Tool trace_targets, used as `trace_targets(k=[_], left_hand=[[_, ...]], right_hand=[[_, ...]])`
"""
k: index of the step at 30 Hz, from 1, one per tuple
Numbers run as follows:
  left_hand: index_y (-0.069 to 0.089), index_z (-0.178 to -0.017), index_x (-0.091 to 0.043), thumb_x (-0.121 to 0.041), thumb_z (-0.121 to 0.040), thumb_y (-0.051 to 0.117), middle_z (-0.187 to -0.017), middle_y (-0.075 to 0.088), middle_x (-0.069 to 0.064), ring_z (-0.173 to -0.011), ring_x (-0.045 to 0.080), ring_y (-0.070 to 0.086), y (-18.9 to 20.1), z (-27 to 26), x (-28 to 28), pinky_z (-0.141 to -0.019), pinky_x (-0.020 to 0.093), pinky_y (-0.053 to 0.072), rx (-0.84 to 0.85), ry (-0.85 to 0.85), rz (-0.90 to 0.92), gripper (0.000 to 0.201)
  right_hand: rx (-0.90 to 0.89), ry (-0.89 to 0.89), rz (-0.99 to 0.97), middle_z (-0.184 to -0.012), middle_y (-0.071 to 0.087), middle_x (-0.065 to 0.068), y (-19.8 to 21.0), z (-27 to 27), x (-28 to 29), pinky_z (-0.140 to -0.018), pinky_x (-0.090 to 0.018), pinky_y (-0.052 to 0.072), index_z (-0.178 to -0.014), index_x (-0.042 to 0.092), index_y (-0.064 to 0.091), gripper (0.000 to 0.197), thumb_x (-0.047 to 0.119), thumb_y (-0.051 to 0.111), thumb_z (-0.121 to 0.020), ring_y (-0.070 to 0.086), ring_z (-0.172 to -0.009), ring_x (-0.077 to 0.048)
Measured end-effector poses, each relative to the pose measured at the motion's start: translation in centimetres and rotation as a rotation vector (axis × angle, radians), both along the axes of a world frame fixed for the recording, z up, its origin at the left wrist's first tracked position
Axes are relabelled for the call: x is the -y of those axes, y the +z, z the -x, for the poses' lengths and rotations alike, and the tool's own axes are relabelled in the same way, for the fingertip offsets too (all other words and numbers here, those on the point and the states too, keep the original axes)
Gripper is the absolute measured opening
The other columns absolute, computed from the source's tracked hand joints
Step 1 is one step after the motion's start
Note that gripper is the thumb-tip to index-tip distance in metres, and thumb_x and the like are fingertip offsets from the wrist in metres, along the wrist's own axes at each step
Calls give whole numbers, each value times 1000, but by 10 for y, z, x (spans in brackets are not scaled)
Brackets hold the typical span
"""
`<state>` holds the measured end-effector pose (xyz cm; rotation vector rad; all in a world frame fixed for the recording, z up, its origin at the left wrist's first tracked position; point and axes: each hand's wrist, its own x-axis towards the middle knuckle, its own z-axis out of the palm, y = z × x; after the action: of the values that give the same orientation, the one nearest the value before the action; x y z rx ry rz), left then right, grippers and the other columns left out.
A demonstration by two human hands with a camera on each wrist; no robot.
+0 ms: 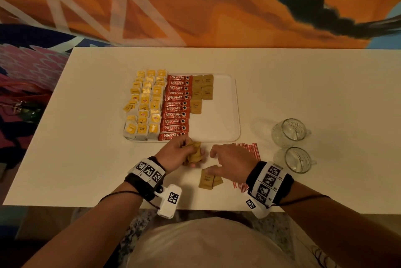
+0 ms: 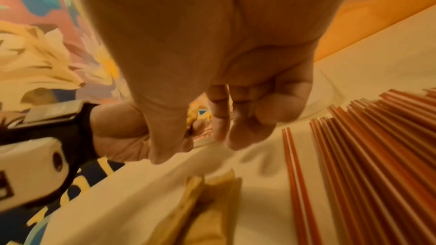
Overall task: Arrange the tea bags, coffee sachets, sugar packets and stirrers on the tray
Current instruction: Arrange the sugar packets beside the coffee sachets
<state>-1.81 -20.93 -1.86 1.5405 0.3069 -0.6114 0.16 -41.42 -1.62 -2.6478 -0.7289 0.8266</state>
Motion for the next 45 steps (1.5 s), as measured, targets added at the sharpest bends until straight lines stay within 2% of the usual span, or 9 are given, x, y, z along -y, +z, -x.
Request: trace_targets(k=[6,10,14,20,23,28,34,38,45], left_hand=[[40,-88,-14,8,-97,39,-90,72,12,-82,33,69,-3,4,-2,-50,28,52,-76,71,74,23],[43,-99,-12,5,-97,41,-84,70,9,-83,33,70,-7,5,-2,-52,30,54,-111,108,84,17],[53,-116,-10,7,-94,39,-82,63,13,-82,33,67,-7,6,-2,-54,32,55,-126,91,114,31],[66,-106,-8,7,-94,45,-88,67,11,-83,24,70,-5,10,-5,-59,28,55,-90,-68,31,28],[66,-104,-8,10,-91,49,-84,68,11,-70,17,68,-3,11,-7,-59,26,54,-63,-118,20,28],[61,-114,-3,3,-89,66,-87,72,4,-70,9,70,0,8,-10,-61,24,55,-10,-172,-4,26],[59,-112,5,-7,-95,63,-77,73,3,-66,11,69,10,1,-11,-55,23,54,64,-146,0,21],[62,-112,3,-7,-96,61,-76,71,7,-57,9,65,14,-5,-14,-47,19,48,93,-54,1,19],[65,-110,-5,-5,-96,59,-88,71,16,-74,24,69,9,-15,-22,-51,28,52,63,99,90,15]], right_hand=[[-33,141,80,-124,49,-2,-7,12,-9,-77,-42,55,-130,21,56,60,54,72,-83,61,-90,-26],[-47,171,55,-118,47,-5,-11,15,-13,-65,-36,49,-115,15,62,36,37,70,-88,53,-75,-22],[-90,176,23,-113,51,-5,-14,17,-13,-71,-39,49,-108,11,63,23,27,67,-92,59,-86,-27],[-182,15,-120,-106,67,1,-12,7,-4,-74,-29,47,-110,17,68,23,27,71,-90,60,-92,-15],[-191,-89,-217,-97,65,10,-5,-3,-1,-65,-15,40,-108,19,71,19,28,72,-90,58,-80,-3],[-237,-236,-409,-93,67,13,13,-17,-7,-64,-11,44,-109,21,72,18,21,72,-91,58,-70,1],[-219,-300,-549,-95,67,12,19,-27,-18,-65,-16,50,-114,20,70,25,15,73,-90,59,-64,-1],[-222,-383,-626,-101,71,4,18,-30,-20,-77,-32,57,-114,24,67,27,28,76,-88,70,-78,-17],[-161,-438,-603,-77,67,3,10,-32,-23,-70,-35,52,-84,20,62,16,29,73,-89,63,-70,-16]])
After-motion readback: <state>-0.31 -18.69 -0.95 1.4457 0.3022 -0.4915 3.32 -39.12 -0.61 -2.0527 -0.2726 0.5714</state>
